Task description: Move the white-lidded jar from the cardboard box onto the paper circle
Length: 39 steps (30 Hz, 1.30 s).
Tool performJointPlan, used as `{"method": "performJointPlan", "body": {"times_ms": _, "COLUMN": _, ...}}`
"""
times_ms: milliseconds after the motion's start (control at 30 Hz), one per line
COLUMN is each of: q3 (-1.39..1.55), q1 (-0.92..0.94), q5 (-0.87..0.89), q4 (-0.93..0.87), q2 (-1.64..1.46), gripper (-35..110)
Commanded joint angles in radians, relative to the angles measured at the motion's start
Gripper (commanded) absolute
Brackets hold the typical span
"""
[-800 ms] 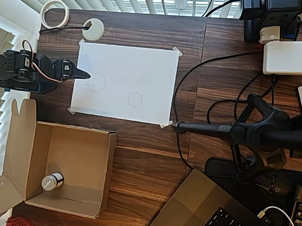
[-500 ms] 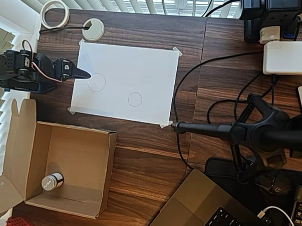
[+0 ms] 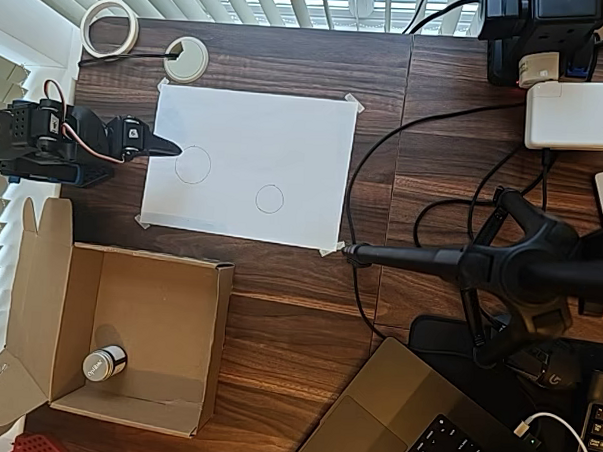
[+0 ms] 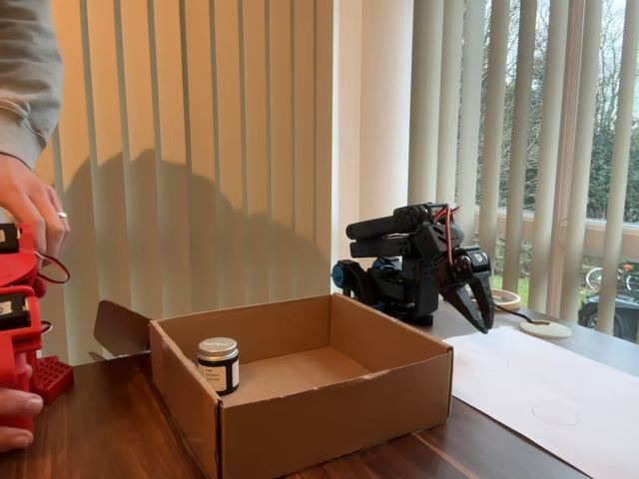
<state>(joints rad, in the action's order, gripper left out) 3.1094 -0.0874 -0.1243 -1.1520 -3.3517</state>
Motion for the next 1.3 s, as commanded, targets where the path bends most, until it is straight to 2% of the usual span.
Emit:
{"method": "performJointPlan", "body": {"times_ms": 0, "q3": -0.044, "q1": -0.008, "q5": -0.005, "q4": -0.021, "q2": -0.064, "gripper": 0}}
{"method": "performJointPlan", "body": {"times_ms": 1200, "q3": -0.044, "q1": 0.011, "q5": 0.017, "q4": -0.021, "q2": -0.064, "gripper": 0}}
{"method": "performJointPlan", "body": {"times_ms": 1267, "q3": -0.044, "q1": 0.008, "q5": 0.014, "q4": -0.021, "q2": -0.064, "gripper": 5}}
